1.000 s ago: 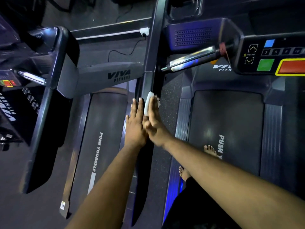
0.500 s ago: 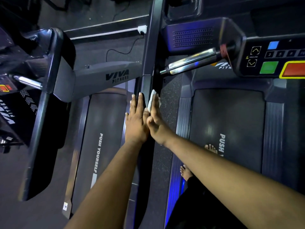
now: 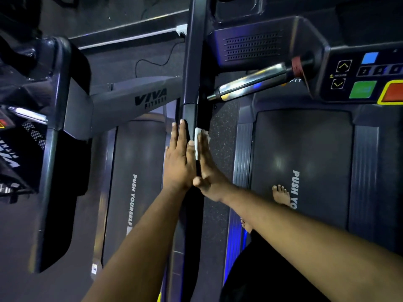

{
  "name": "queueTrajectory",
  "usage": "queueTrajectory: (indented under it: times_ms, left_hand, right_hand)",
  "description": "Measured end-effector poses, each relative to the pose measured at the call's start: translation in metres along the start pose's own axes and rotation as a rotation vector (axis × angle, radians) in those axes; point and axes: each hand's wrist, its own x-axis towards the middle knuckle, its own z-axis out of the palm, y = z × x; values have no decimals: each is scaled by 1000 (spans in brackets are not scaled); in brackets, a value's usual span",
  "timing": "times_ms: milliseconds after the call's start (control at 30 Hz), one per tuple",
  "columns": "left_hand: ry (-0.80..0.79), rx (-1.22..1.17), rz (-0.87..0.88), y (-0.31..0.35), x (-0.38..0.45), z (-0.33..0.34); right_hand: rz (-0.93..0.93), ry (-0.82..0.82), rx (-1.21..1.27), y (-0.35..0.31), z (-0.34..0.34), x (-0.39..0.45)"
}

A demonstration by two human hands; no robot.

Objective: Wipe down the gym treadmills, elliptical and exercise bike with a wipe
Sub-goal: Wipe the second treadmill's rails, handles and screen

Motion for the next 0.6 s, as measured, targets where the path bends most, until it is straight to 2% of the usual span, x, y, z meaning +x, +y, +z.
queueTrajectory:
  times_ms: [67,200,300,433,533,600]
  left_hand:
    - [-7,-14,4,0,-1,0]
    - [-38,-44,-12,-1,-2,-1]
    - [-31,-55,-9,1,-2,-1]
    - [-4,-69,14,3,-3,-1]
    - [-5,-53,0,0,-1,0]
    - [-10,-35,-6,-1,-1,1]
  right_hand:
    - [-11,7,-8,3,-6,8]
    - [-26,179,-56,-6,-22,48]
    - [-6,213,-41,-3,-13,40]
    - [97,207,61,7,12,13]
    - [196,274,180,0,-4,41]
    - [343,330,304,-6,-23,63]
